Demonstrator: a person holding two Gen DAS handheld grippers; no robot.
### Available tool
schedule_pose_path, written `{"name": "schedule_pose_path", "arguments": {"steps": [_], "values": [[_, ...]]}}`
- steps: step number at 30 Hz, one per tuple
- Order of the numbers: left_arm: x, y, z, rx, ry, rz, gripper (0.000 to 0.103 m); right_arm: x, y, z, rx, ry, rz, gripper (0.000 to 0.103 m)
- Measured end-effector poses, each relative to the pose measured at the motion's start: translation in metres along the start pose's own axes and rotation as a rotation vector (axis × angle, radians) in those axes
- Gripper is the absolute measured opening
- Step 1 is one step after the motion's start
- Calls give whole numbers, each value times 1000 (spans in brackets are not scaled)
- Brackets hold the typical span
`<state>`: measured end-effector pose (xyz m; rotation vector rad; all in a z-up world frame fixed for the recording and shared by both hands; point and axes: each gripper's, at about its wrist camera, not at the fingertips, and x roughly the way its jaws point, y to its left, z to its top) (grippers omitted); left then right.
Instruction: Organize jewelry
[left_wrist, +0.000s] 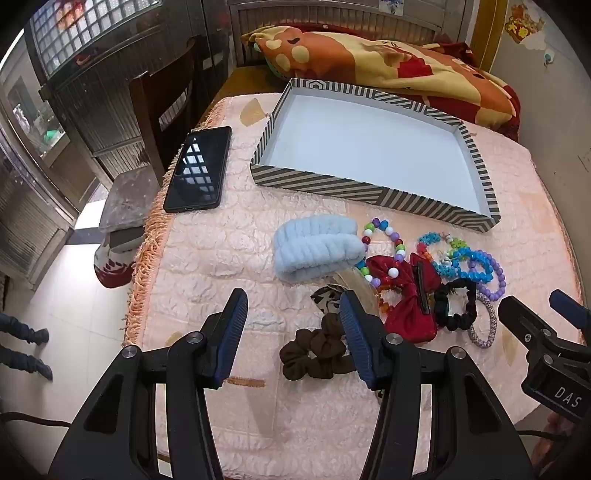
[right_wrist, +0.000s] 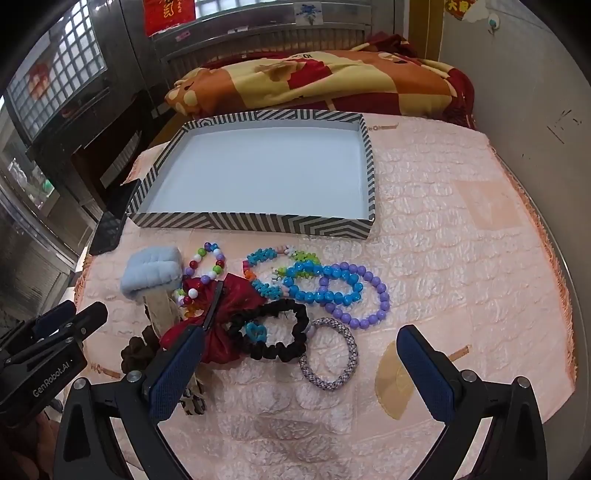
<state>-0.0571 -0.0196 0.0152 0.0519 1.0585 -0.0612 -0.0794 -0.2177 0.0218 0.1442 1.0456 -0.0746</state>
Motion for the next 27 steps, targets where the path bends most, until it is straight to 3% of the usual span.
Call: {"name": "schedule_pose_path", "arguments": {"steps": [16,25,27], "values": [[-1,0,-3,1,0,4,52,-5,7,1,-18,-6,-13,103],[-1,-1,-4,1,0,3,52,-7,12,-1,-19,-29,42,103],[-1,-1,-5,-1,0,4,52,-6,15,-1,-41,1,33,103]]}}
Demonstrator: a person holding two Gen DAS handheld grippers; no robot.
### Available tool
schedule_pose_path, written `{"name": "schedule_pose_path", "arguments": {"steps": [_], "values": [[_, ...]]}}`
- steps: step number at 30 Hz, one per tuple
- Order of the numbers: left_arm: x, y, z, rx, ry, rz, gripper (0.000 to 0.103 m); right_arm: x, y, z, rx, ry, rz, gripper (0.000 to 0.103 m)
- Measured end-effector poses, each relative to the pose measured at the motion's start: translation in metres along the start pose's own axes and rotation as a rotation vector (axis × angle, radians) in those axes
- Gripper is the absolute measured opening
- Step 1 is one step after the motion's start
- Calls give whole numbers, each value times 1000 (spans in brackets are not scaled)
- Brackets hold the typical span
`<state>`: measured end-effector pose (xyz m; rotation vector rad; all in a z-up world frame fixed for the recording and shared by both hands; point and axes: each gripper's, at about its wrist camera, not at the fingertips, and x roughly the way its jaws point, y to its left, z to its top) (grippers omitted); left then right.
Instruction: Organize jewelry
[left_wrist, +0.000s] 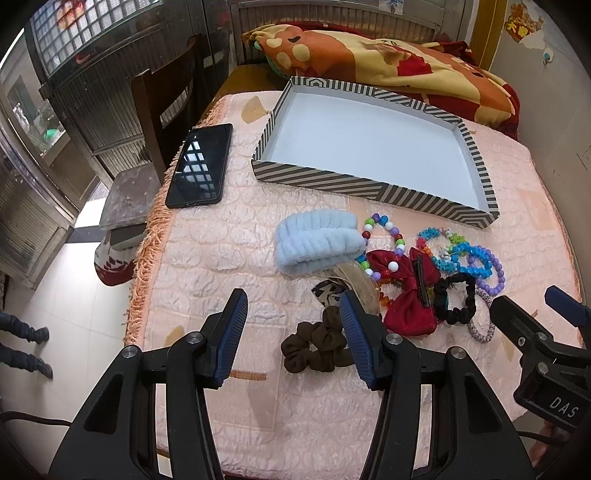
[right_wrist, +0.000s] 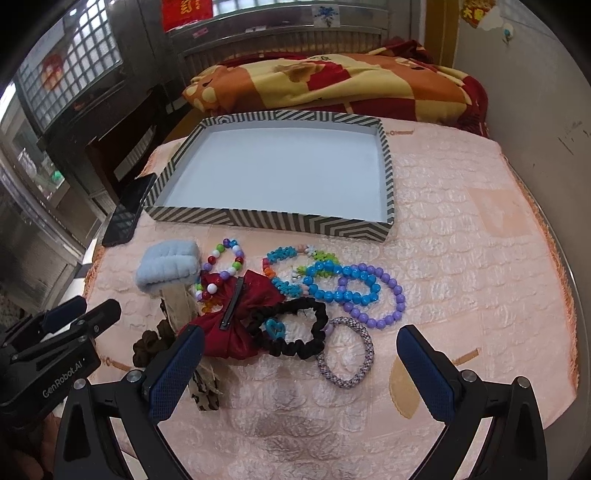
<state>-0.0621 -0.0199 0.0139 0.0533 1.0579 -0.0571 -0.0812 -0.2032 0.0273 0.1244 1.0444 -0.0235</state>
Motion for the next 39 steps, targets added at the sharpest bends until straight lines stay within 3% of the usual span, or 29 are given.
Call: {"name": "schedule_pose_path", "arguments": {"steps": [5,39], "values": [[1,1,-3,-6,7,0,52,3,-1,-1,16,50,37,103],[-9,1,-2,-20,-1,-16,52,-4,0,1,6,20,-2,103]]}}
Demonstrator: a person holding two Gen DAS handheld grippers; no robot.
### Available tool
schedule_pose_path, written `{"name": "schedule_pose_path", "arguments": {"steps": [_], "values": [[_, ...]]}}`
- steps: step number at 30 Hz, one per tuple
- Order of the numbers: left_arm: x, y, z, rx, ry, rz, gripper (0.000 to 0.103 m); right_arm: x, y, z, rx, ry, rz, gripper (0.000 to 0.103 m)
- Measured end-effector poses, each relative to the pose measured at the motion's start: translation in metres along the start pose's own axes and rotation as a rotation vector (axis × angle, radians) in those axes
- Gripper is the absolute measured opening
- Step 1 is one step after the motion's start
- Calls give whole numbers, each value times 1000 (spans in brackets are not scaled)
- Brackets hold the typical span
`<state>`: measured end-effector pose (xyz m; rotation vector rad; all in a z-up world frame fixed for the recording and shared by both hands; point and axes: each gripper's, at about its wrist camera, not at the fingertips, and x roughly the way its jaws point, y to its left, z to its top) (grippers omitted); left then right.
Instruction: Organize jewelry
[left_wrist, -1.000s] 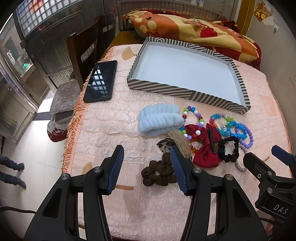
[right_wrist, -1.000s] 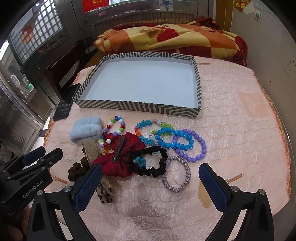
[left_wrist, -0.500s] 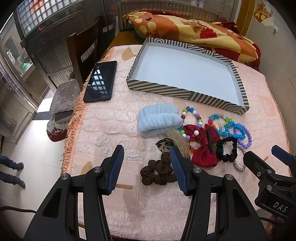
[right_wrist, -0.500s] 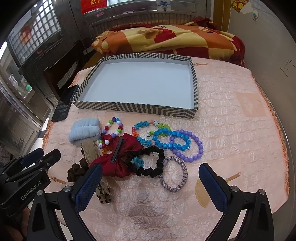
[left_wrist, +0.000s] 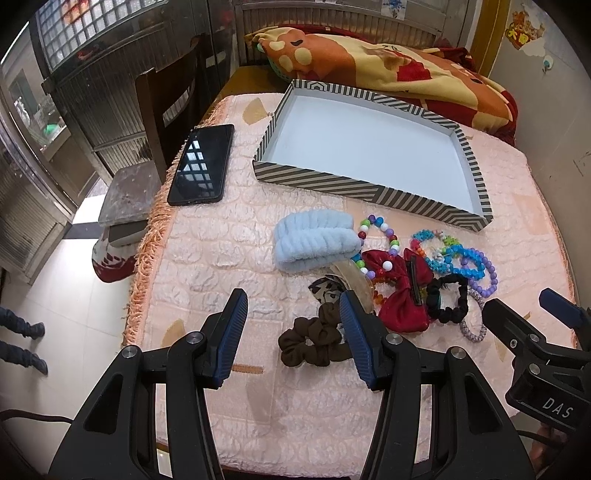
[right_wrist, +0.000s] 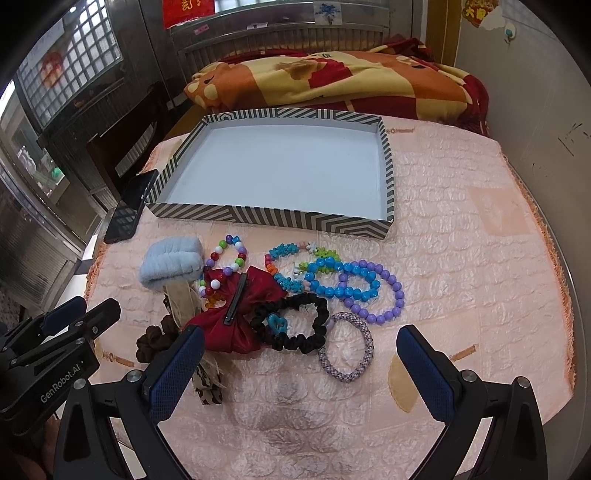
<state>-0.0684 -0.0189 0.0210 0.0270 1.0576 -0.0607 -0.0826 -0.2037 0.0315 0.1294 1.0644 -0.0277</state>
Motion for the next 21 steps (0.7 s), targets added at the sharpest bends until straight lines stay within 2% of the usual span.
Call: {"name": "schedule_pose_path", "arguments": {"steps": [13,21], "values": [[1,0,-2,4,11,-4,52,6,-4,-2,10,21,6,103],[5,15,0,-24,25,-11,52,8,-15,-1,20,21,28,103]]}}
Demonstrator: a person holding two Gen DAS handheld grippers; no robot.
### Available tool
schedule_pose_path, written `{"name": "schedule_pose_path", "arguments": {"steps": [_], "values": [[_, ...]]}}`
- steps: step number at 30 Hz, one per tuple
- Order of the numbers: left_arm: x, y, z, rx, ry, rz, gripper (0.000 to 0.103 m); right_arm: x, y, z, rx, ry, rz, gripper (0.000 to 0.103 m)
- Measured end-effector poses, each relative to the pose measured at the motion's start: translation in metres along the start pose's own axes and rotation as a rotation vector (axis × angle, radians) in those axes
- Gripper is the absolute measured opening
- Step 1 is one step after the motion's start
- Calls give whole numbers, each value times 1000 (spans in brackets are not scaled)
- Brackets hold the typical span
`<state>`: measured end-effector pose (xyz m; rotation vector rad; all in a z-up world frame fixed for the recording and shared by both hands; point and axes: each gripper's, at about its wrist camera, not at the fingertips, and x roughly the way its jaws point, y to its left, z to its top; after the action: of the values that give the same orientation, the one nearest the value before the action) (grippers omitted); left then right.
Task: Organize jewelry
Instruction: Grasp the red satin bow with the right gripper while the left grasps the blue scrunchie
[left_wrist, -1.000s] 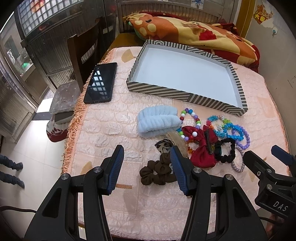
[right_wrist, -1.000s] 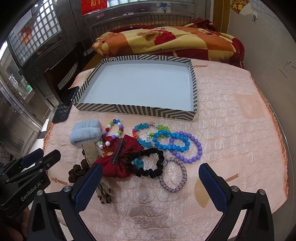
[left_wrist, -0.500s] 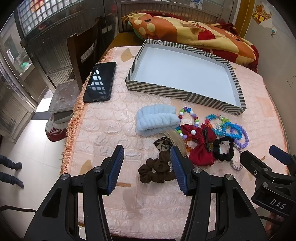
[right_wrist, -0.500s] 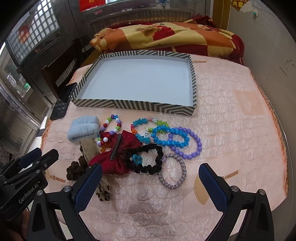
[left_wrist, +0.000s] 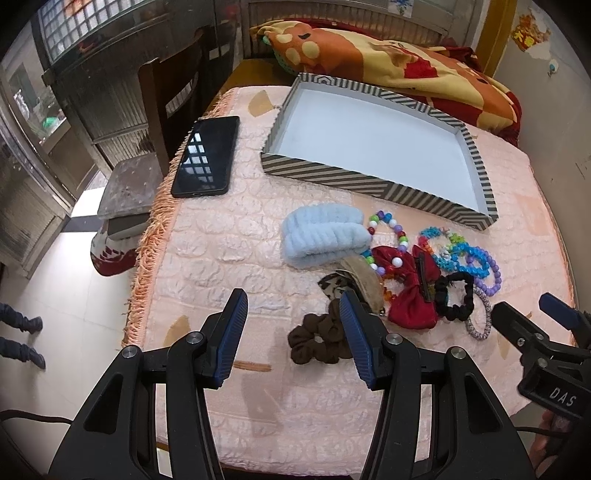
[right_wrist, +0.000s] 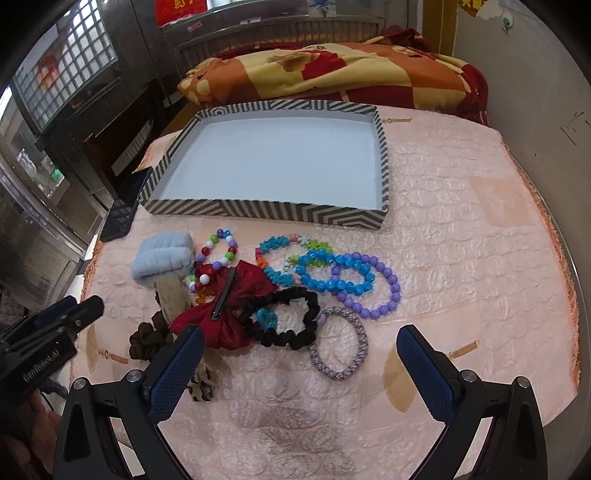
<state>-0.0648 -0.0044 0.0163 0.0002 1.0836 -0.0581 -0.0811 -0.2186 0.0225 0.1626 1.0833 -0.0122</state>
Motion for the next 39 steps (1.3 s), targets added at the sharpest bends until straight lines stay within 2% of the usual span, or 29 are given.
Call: {"name": "schedule_pose_path", "arguments": {"steps": [6,10,14,19,22,27,28,31,32,34,39], "values": [[7,34,4,-73,19,-19,52,-3,-13,2,-5,-30,20,103],[17,54,6,-109,40,-28,52,6,-14,3,-46,7,14,103],[28,54,15,-83,60,-56,53,12,-17,1,-51,22,17,103],[48,48,33,-123,107,-127,63,19,-19,-3,-17,53,109,103],[60,42,47,-130,119,-141,66,18,-10,-3,-16,44,165,94],[81,35,60,-123,152,-146,66,32,24,9,-61,76,214,67],[84,35,62,-122,156,-143,66,34,29,11,-68,83,224,59],[91,35,65,-110,167,-139,66,49,40,16,-73,103,241,50],[93,34,66,-104,169,-142,66,53,43,18,-73,109,246,44],[94,34,67,-95,171,-146,66,65,47,22,-69,137,260,38],[103,32,69,-83,198,-174,66,89,50,24,-45,202,241,38]]}}
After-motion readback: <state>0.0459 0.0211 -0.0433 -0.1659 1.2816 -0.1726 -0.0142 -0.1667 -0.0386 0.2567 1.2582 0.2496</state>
